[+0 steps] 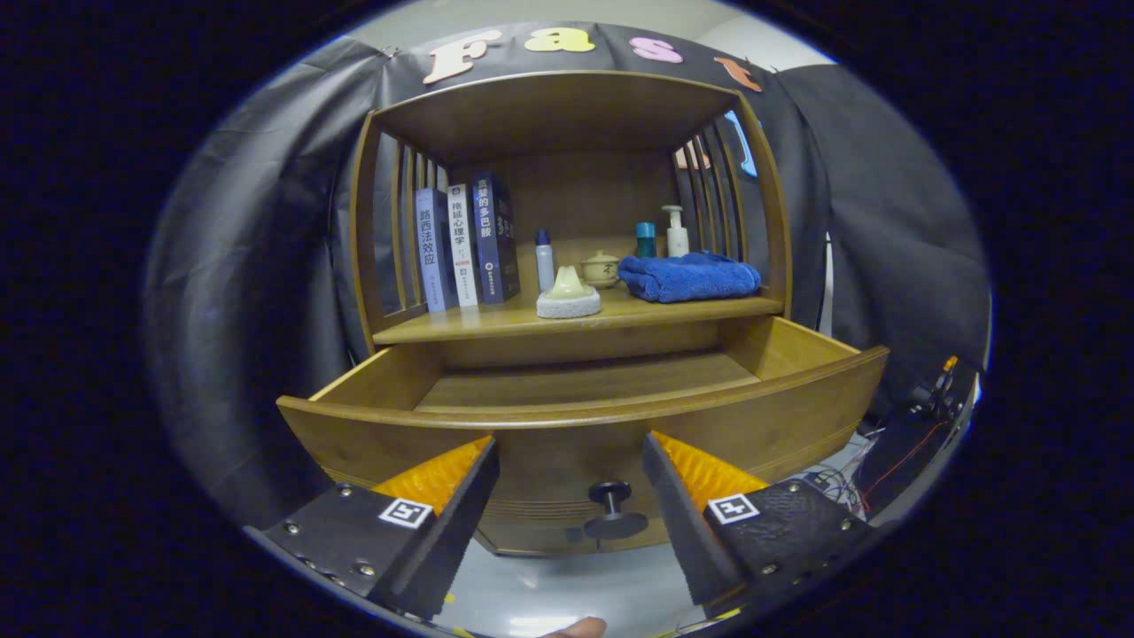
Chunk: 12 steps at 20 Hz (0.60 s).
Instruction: Pull open the drawer, take out the items inside it, and place them on the countertop above the cabinet.
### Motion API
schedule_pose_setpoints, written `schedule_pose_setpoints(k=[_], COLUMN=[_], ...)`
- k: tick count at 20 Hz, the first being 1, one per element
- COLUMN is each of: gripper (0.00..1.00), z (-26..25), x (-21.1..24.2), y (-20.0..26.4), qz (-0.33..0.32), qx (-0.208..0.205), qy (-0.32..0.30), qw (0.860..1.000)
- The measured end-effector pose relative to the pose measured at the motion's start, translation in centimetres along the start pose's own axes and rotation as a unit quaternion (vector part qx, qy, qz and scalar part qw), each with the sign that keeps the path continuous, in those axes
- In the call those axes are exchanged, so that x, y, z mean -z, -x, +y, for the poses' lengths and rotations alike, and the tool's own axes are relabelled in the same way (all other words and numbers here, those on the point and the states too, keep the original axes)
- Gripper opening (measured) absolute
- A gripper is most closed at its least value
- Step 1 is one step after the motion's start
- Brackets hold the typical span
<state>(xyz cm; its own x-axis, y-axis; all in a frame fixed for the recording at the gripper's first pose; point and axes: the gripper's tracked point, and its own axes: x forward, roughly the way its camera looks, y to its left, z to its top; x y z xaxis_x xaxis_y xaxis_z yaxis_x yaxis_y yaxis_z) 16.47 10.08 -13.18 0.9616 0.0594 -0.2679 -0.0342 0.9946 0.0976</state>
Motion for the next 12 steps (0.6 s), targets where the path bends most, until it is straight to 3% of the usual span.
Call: schedule_pose_setpoints(k=[12], gripper=[0.99], z=[0.8], x=[-0.7], y=[-3.7], qz=[0.009], qx=[0.003], qy=[-0.013], qw=[1.0])
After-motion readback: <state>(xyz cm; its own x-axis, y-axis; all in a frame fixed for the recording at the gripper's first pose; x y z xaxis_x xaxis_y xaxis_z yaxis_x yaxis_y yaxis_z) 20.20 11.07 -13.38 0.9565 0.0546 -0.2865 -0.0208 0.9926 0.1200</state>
